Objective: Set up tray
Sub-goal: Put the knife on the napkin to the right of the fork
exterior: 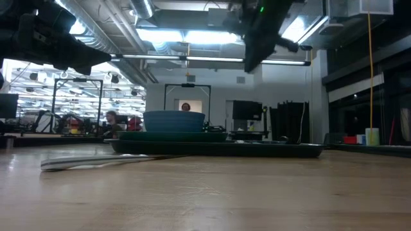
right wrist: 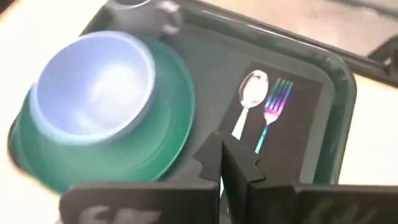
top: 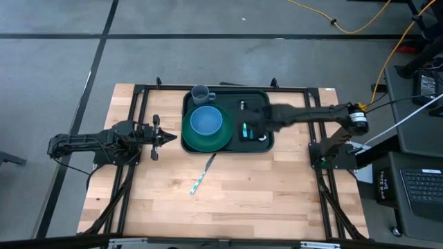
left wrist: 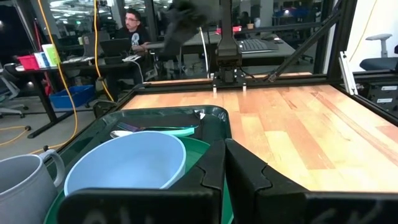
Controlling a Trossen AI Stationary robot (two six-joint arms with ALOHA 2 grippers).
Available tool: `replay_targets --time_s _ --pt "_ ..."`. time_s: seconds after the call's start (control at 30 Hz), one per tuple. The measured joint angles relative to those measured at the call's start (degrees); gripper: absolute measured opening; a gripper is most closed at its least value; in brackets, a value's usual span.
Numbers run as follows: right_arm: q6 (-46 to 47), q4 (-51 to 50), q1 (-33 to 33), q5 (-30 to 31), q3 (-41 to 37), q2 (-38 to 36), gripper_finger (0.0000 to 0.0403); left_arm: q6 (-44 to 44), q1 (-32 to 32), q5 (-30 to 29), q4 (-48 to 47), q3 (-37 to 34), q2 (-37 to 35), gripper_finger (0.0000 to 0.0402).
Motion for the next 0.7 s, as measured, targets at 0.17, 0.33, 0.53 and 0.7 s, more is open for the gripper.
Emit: replay_targets --time_s 0.17,0.33,0.53,0.7 --pt "-0.1 -0.1 8.5 5.3 -1.5 -0.1 0.0013 0.0 0.0 -0.2 0.0 0.0 0.0 0.0004" --pt "5.2 1.7 15.5 11.8 -9.2 0.0 0.0005 -0.1 0.0 -0.4 0.0 0.0 0.0 0.0004" --pt "7.2 14.1 21.3 13.6 -18.6 -0.1 0.0010 -4.7 0.0 0.6 -2.6 0.0 0.0 0.0002" --pt "-4.0 33.9 24.1 13.4 -25.8 -0.1 0.0004 -10.9 -0.3 3.3 -5.7 0.1 1.6 0.0003"
